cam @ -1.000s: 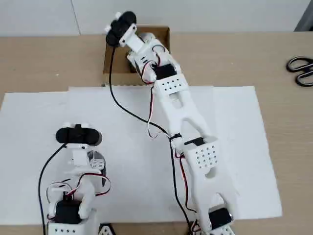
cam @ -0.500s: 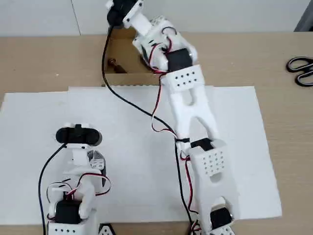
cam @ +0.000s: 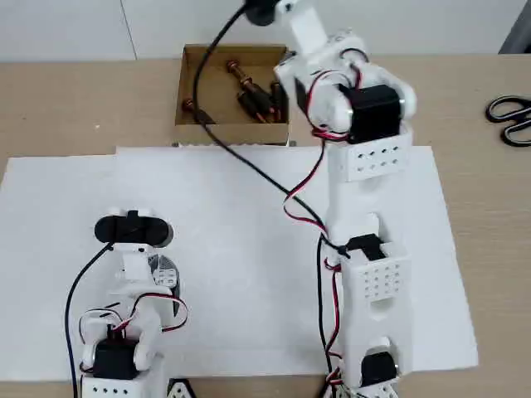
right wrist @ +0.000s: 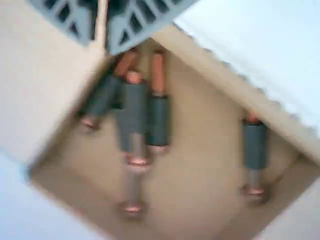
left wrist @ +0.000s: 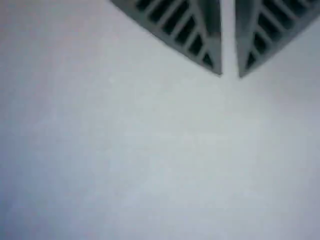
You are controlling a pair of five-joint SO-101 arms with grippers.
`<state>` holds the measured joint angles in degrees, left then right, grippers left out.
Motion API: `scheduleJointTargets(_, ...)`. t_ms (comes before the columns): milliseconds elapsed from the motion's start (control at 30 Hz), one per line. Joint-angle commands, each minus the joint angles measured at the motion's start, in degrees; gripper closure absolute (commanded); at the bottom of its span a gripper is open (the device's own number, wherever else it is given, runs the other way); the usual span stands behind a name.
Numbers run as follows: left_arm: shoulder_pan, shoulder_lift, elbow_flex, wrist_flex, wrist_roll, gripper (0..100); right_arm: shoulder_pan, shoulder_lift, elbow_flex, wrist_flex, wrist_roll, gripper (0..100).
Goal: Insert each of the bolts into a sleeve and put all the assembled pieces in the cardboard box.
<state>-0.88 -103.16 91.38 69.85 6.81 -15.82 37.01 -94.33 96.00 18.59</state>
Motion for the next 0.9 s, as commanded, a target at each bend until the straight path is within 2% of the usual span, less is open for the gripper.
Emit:
scheduleJointTargets(0, -0.09, -0.62, -0.22, -1.23, -0.18, 99, 3.38, -7.34, -2.11, 0.84, -0.97, 99.5)
scheduleJointTargets(100, -0.09, -0.62, -0.22, -1.23, -0.18, 99, 5.41, -14.64, 0.0, 1.27, -0.97, 99.5)
scheduleJointTargets(300, -0.09, -0.62, -0.22, -1.23, -0.18, 99, 9.63, -33.27, 19.96, 1.01, -2.37, 99.5)
scheduleJointTargets(600, -0.09, -0.62, -0.22, -1.23, -0.18, 99, 17.36, -59.38, 60.4, -1.54, -11.43, 99.3)
scheduleJointTargets(867, -0.09, -0.62, -0.22, -1.23, -0.18, 99, 20.97, -76.7, 98.02, -11.74, -19.52, 99.4)
